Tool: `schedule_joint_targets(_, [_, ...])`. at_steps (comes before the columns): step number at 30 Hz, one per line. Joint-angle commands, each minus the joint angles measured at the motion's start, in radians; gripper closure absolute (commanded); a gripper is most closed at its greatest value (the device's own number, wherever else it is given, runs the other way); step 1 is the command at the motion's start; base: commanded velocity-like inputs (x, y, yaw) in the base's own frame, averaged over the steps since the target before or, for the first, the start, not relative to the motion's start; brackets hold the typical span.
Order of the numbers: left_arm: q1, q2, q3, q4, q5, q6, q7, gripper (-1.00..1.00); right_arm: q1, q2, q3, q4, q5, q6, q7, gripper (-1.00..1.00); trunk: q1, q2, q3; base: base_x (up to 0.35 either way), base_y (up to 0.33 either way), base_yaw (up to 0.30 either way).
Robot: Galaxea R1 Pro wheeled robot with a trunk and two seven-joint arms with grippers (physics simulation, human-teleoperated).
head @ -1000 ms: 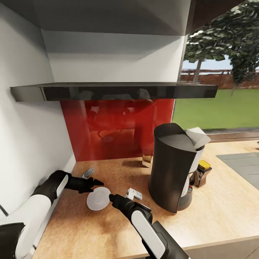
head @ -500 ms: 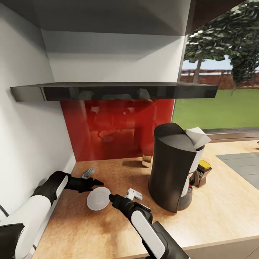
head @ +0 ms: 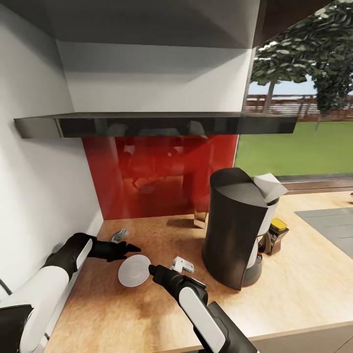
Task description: Set up a coffee station on the kitchen countertop: keep the coffee maker on the countertop, move the bottle of coffee from the kitchen shelf to the counter next to the coffee maker, place a paper coffee filter on top of the coffee maker, put the saucer next to the coffee maker with the coffee cup on the saucer, and place the electric kettle next to the coffee maker.
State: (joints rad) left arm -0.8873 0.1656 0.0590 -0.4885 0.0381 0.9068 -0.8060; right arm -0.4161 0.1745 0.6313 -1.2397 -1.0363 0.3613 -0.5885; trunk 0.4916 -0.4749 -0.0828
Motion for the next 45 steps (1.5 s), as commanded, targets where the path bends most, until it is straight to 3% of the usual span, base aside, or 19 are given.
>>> schedule_joint_targets(1, [-0.001, 0.000, 0.002, 0.001, 0.004, 0.006, 0.000, -1.00, -0.001, 0.000, 0.001, -0.001, -0.005, 0.002, -0.007, -1.00, 0.001, -0.002, -0.002, 0.000, 0.000, 0.000])
schedule_joint_targets(12, [0.002, 0.006, 0.005, 0.009, 0.003, -0.058, 0.005, -1.00, -0.001, 0.000, 0.001, -0.001, -0.005, 0.002, -0.007, -1.00, 0.001, -0.002, -0.002, 0.004, 0.002, 0.000])
schedule_joint_targets(30, [0.005, 0.007, 0.005, 0.011, 0.000, -0.060, 0.008, -1.00, 0.000, 0.000, 0.001, -0.001, -0.005, 0.002, -0.008, -1.00, 0.001, -0.002, -0.002, 0.060, 0.046, 0.000])
schedule_joint_targets(45, [0.051, -0.001, 0.007, 0.037, 0.004, -0.057, 0.072, -1.00, 0.000, 0.000, 0.001, -0.001, -0.005, 0.002, -0.008, -1.00, 0.001, -0.002, -0.002, 0.000, 0.000, 0.000])
